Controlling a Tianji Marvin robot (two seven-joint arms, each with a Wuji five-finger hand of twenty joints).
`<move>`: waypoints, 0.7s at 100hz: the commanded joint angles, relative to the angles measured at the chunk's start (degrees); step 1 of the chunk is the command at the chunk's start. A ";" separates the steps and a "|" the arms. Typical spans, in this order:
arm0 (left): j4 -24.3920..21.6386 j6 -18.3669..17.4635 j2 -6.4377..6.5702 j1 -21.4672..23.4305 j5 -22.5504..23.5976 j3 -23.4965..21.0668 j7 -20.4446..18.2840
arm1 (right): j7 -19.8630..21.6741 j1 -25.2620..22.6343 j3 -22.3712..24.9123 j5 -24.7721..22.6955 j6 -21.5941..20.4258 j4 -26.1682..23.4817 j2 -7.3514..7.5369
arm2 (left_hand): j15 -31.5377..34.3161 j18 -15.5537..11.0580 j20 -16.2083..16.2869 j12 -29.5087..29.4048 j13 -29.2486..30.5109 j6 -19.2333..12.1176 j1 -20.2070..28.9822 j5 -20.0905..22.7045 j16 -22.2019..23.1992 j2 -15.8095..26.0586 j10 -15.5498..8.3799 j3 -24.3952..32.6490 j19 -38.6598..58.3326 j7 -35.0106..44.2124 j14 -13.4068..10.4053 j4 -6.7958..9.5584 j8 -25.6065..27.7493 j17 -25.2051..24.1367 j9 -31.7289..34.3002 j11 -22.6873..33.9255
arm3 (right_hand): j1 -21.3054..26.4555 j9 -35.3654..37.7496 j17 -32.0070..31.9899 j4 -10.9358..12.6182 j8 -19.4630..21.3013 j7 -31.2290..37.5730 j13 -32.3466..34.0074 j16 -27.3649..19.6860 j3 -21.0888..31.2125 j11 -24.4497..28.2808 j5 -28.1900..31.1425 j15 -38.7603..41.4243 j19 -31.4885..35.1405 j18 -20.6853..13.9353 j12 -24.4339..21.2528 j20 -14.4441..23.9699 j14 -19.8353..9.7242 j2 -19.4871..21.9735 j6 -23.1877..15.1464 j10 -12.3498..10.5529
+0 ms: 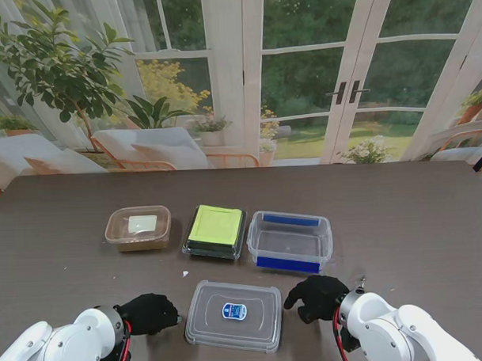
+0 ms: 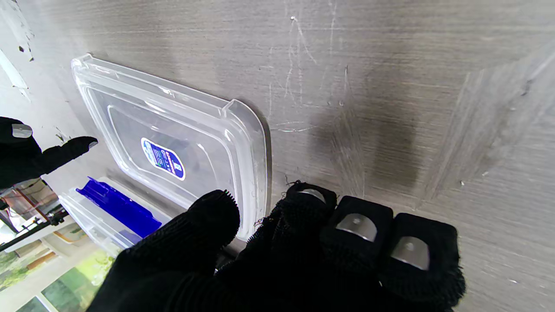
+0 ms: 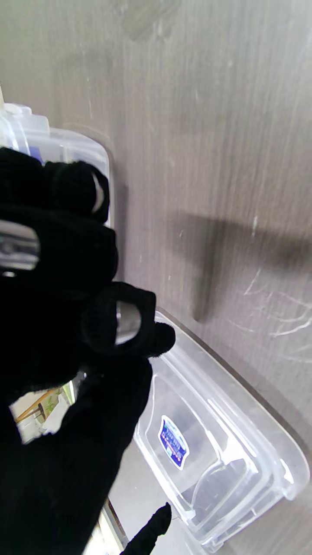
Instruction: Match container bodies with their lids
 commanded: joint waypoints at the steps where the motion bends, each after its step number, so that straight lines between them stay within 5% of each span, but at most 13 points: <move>1: 0.70 0.26 -0.11 -0.16 -0.48 0.35 -0.89 | 1.41 -0.54 -0.40 -0.46 0.50 -0.47 0.11 | 3.18 -1.28 -1.11 0.72 0.88 1.22 -0.38 -1.45 -0.16 0.79 0.69 -1.06 5.30 -0.72 2.07 0.57 -0.50 1.59 2.17 0.96 | -1.47 5.34 39.44 1.77 -0.66 -1.22 0.56 1.00 8.80 5.29 1.51 5.19 12.93 -1.65 0.04 2.06 -6.28 0.75 0.95 1.39; 70: 5.79 -0.06 -0.42 -5.97 -2.55 5.88 1.73 | 1.97 1.12 -3.63 -1.34 3.32 1.36 0.29 | 2.39 -1.04 -0.72 0.57 0.23 0.26 0.30 -1.20 0.14 1.28 0.93 -2.74 4.34 -0.53 2.49 0.56 -0.53 0.49 1.86 0.25 | -2.45 5.27 39.51 1.48 -0.06 -0.86 0.64 1.18 8.80 5.41 2.16 4.87 12.93 -2.30 -0.30 2.28 -7.49 1.79 5.15 0.59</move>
